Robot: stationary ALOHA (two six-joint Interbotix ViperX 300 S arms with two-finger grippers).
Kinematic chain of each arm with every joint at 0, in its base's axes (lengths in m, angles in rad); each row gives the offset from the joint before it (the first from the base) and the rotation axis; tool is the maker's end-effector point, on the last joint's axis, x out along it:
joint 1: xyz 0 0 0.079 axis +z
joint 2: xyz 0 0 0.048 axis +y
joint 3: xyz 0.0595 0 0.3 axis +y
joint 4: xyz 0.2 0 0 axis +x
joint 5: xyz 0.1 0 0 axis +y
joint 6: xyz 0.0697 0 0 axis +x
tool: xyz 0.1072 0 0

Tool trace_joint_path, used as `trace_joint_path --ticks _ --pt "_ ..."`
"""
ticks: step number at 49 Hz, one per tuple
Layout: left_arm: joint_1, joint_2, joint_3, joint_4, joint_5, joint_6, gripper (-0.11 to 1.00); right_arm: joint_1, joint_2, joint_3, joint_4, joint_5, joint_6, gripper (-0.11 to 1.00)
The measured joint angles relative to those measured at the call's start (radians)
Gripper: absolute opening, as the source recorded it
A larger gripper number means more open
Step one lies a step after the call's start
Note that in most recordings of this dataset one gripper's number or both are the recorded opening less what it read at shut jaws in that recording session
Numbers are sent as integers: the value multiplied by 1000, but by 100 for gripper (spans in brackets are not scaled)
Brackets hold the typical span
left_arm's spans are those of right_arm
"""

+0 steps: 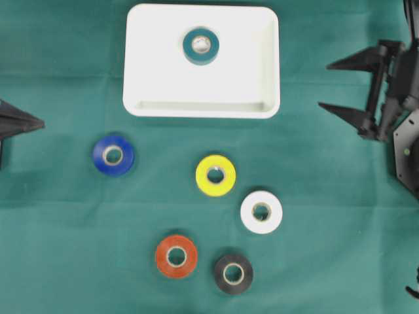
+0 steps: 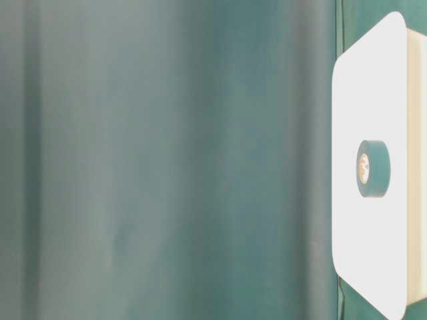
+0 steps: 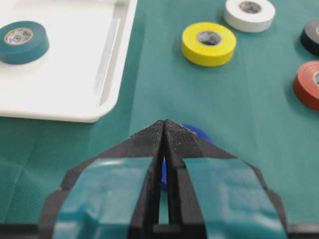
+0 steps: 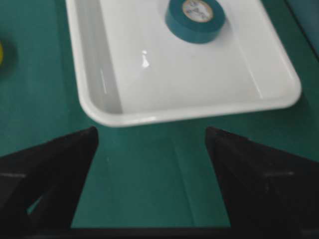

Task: Put the tape into the white case with the right arm.
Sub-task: 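Open the right gripper and retract it to the right side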

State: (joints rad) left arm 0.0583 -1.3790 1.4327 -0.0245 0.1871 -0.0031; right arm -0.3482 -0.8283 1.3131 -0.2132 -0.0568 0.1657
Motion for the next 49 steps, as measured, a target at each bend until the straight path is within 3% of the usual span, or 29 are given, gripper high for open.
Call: trace_joint_path --ticks 12,21,49 --pt "0 0 -2 -2 0 0 1 9 -121 41 0 26 -2 61" --pt "0 -2 -2 2 -2 0 1 75 -126 61 -2 26 0 61" --pt "0 0 0 0 0 0 1 433 -169 135 -2 32 0 61"
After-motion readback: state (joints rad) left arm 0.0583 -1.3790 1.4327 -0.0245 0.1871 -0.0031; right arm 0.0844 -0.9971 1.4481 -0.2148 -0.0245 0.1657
